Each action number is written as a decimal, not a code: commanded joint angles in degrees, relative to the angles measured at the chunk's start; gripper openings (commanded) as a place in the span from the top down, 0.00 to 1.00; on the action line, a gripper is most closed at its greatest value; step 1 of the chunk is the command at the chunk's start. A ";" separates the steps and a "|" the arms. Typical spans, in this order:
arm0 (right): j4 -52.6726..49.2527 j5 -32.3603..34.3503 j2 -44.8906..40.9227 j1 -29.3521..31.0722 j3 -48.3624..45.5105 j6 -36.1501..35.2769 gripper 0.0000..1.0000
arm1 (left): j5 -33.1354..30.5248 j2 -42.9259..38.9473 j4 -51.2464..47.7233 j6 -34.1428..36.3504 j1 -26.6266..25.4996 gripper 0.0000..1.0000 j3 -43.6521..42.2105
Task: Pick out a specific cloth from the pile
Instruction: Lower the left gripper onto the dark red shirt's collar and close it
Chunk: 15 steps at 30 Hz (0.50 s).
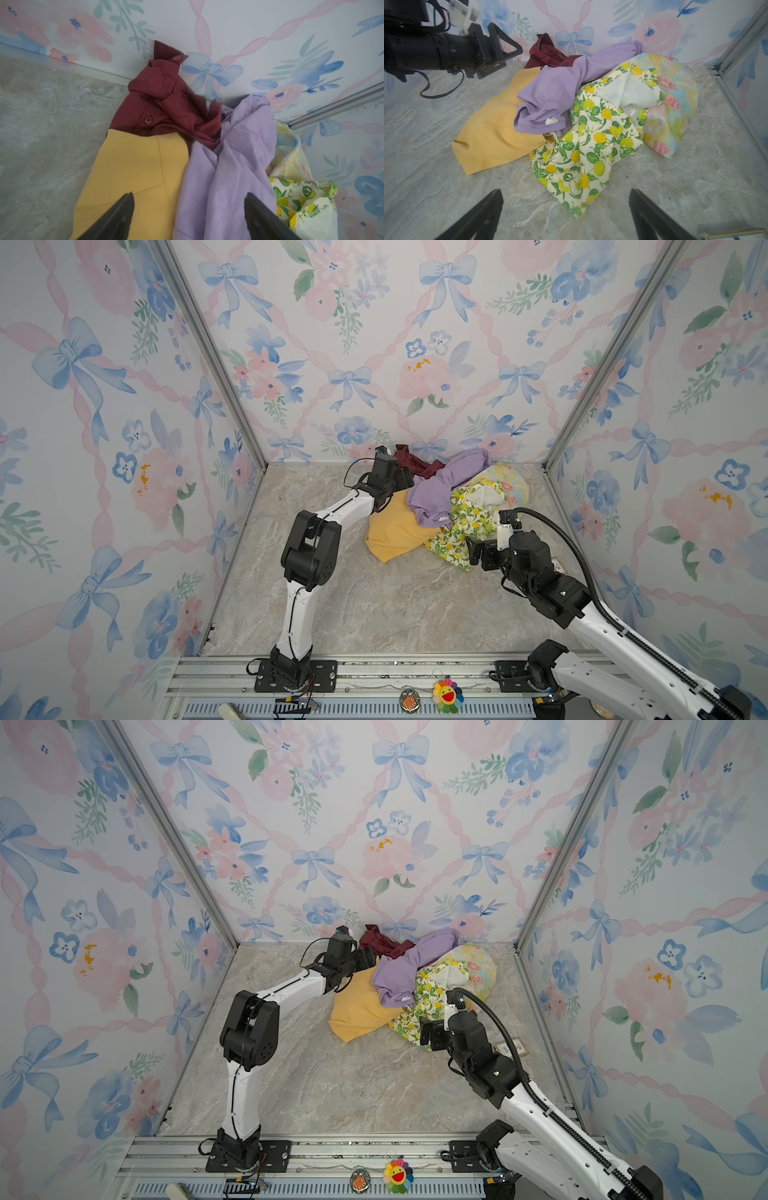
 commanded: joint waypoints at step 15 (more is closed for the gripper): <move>0.18 1.25 -2.90 1.26 -5.41 -1.09 0.03 | -0.76 27.77 -9.61 8.26 3.30 0.15 40.40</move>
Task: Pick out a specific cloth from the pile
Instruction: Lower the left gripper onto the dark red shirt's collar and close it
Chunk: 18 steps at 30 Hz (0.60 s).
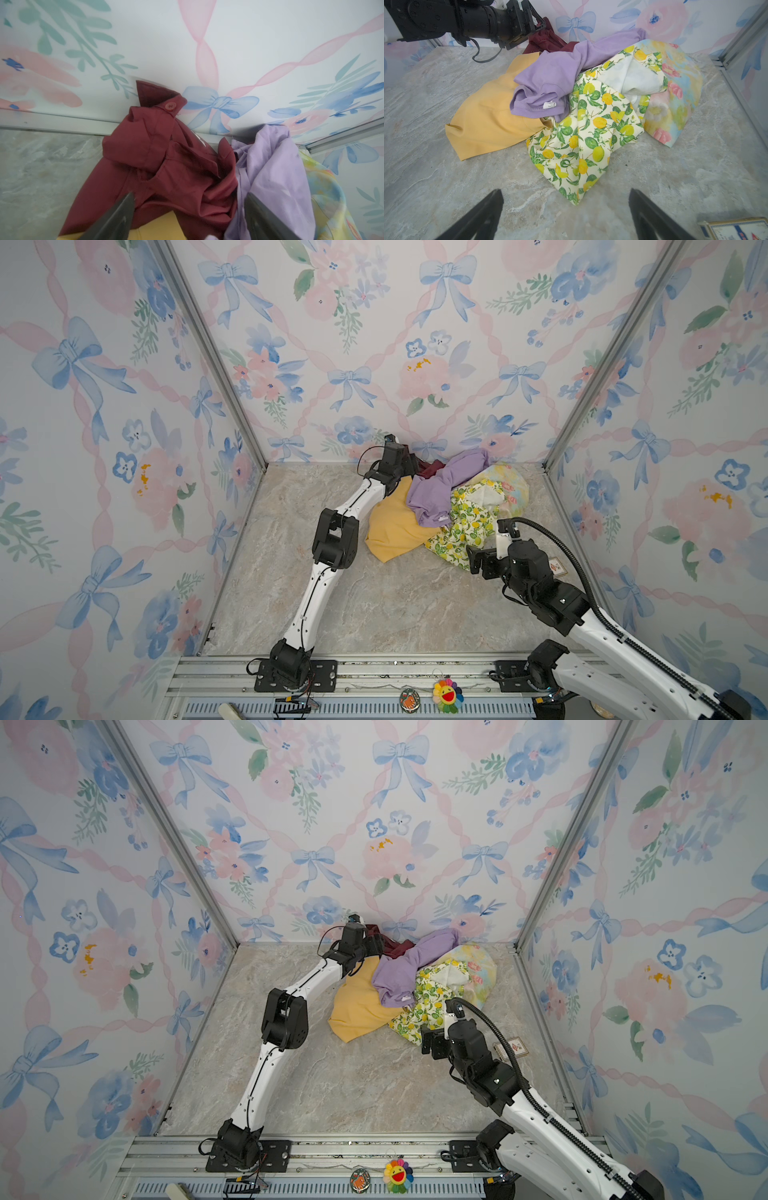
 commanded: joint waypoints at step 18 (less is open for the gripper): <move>3.44 2.12 4.23 0.59 0.30 -1.92 0.03 | 0.50 8.26 -1.23 11.01 1.32 0.18 8.84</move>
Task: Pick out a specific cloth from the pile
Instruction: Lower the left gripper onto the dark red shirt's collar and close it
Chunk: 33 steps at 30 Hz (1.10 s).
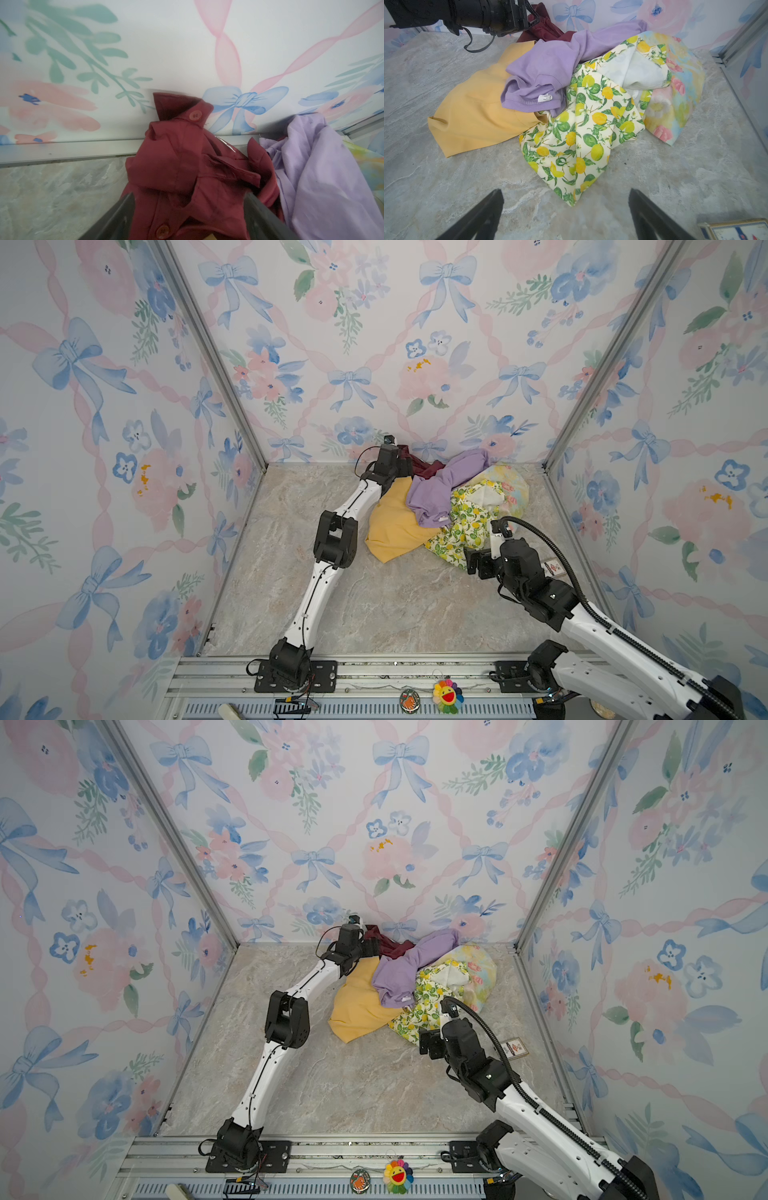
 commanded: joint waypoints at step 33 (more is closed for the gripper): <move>4.74 9.89 -0.65 0.64 0.13 0.15 0.02 | 4.75 -0.66 14.78 -10.90 0.31 1.00 4.17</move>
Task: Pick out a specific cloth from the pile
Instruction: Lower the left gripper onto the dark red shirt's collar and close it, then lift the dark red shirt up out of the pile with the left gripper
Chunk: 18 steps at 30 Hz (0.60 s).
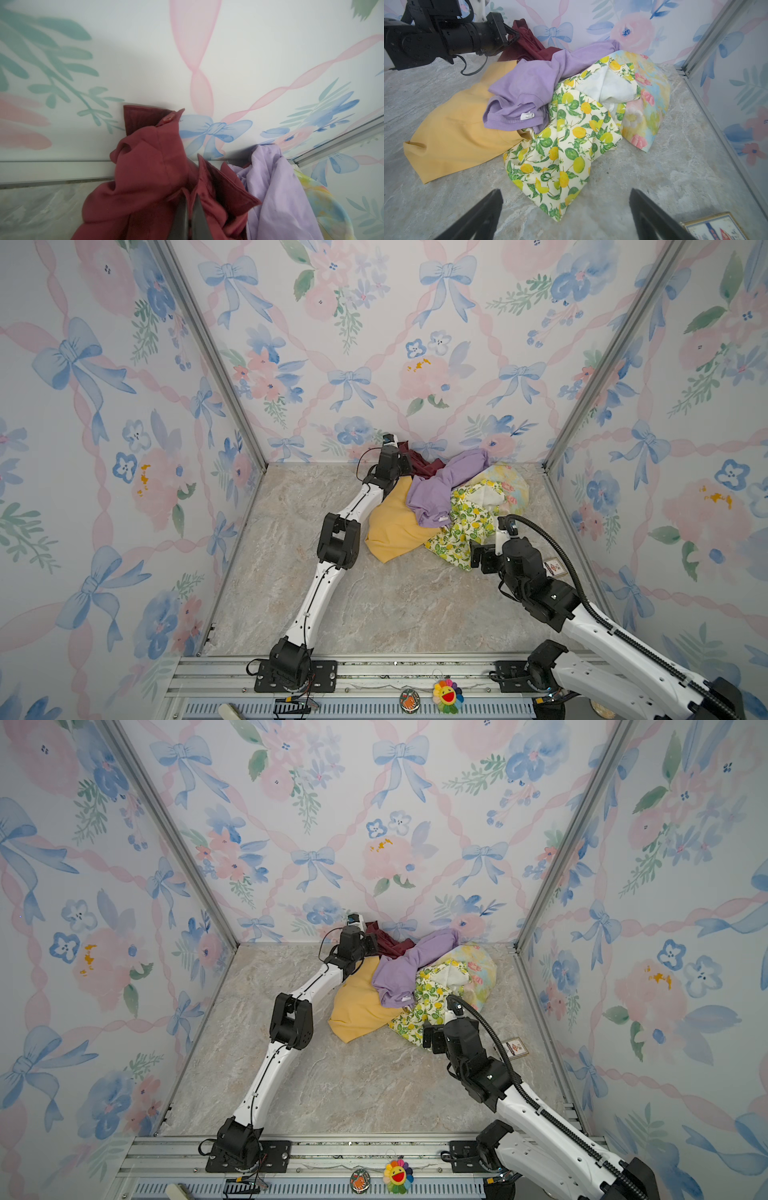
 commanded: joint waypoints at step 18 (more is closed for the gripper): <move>7.70 2.15 5.94 -0.44 5.34 -0.92 0.02 | 4.55 -20.93 10.12 -1.22 -1.00 1.00 1.09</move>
